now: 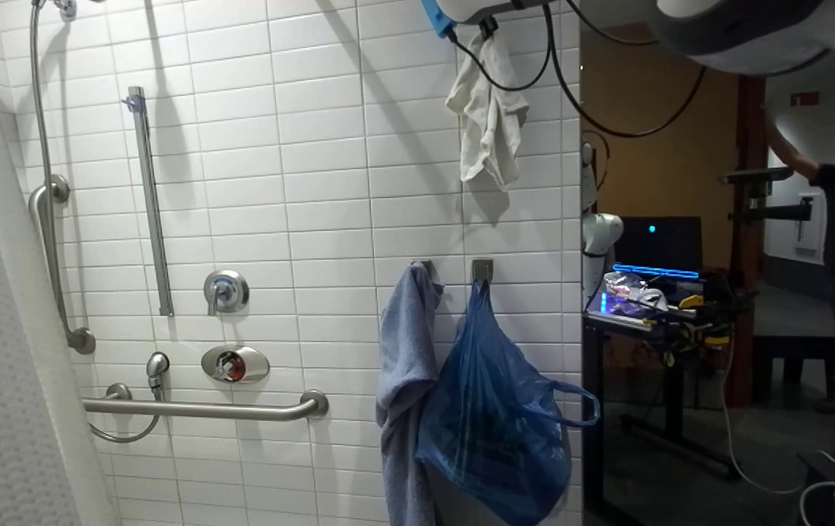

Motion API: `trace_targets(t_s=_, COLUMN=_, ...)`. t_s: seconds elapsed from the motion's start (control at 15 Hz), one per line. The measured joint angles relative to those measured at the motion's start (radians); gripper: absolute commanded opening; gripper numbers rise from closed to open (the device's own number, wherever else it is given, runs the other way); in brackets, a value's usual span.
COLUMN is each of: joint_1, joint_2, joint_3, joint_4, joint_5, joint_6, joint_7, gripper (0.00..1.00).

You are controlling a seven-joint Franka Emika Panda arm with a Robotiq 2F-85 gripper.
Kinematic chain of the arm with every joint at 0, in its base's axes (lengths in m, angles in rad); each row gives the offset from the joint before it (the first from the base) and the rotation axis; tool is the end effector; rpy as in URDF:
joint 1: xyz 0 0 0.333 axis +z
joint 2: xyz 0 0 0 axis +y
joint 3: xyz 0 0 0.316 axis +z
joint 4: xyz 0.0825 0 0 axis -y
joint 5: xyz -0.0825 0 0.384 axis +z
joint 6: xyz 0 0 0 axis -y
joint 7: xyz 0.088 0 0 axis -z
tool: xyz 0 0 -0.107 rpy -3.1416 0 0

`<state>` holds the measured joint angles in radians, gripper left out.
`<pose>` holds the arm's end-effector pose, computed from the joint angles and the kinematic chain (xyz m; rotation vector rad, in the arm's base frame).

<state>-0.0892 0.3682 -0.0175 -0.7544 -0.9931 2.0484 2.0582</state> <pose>0.6207 -0.1083 0.8675 -1.1403 2.0902 -1.8696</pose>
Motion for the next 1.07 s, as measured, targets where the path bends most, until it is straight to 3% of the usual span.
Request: trace_targets(t_s=1.07, joint_1=-0.013, joint_2=0.01, joint_3=0.0, joint_4=0.042, joint_5=0.027, joint_6=-0.062, joint_7=-0.001, gripper=0.01)
